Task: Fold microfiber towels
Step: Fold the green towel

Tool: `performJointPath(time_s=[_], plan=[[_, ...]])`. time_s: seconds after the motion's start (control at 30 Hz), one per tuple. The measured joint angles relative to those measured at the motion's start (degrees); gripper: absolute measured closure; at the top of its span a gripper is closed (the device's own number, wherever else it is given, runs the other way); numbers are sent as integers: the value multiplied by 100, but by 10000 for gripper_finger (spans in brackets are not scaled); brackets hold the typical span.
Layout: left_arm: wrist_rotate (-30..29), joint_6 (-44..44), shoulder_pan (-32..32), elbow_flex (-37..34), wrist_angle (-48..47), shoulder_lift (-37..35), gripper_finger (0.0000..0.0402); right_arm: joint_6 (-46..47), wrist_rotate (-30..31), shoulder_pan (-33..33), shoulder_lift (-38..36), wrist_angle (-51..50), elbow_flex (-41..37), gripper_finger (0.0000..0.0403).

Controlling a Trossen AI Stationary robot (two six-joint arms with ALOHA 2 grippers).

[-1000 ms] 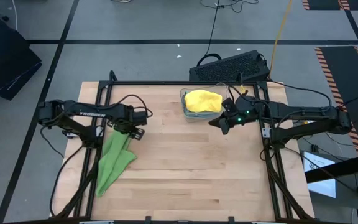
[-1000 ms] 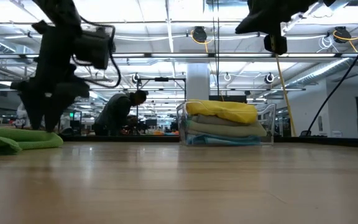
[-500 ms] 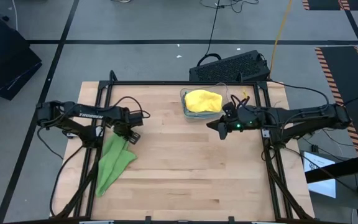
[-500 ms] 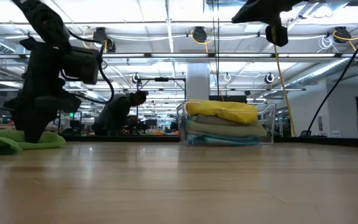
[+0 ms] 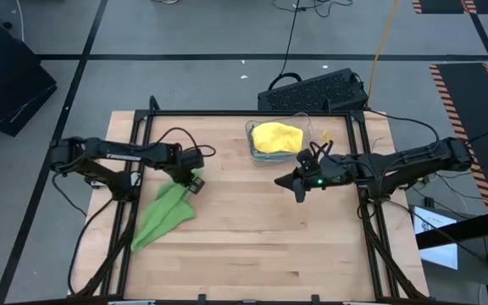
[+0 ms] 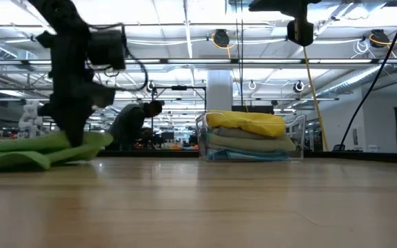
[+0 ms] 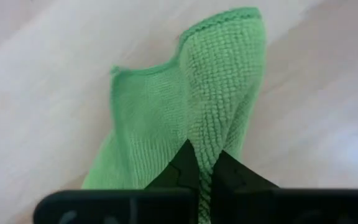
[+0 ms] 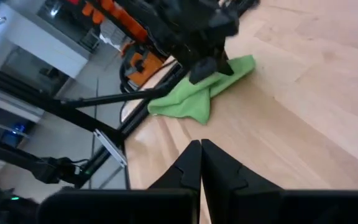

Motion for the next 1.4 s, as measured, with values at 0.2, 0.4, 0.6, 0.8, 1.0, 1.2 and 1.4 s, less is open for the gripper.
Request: performJointPath(time_s=[0.2,0.4,0.6,0.8,1.0,1.2,1.4], plan=[[-172,-339,-308,806,-105,-201,397,-335,-69,-2,53,-87,0,399],[-418,-603,-712,1653,-48,-204,396,-650,-711,-5,40,-282,2,399],[-697,-845,-1081,2453,-23,-204,393,-917,-1059,-4,40,-526,0,399],[-1107,-949,-1477,2963,293,-204,395,-1698,-1058,-179,40,-597,0,399],[-1703,-970,-1870,3030,1521,-204,396,-2233,-1577,-396,40,-636,0,399],[-2285,-945,-2117,3035,2367,-145,393,-2291,-1974,-420,18,-637,0,399],[-2446,-949,-2190,3035,2705,-150,394,-2553,-1964,-441,-65,-602,0,368]])
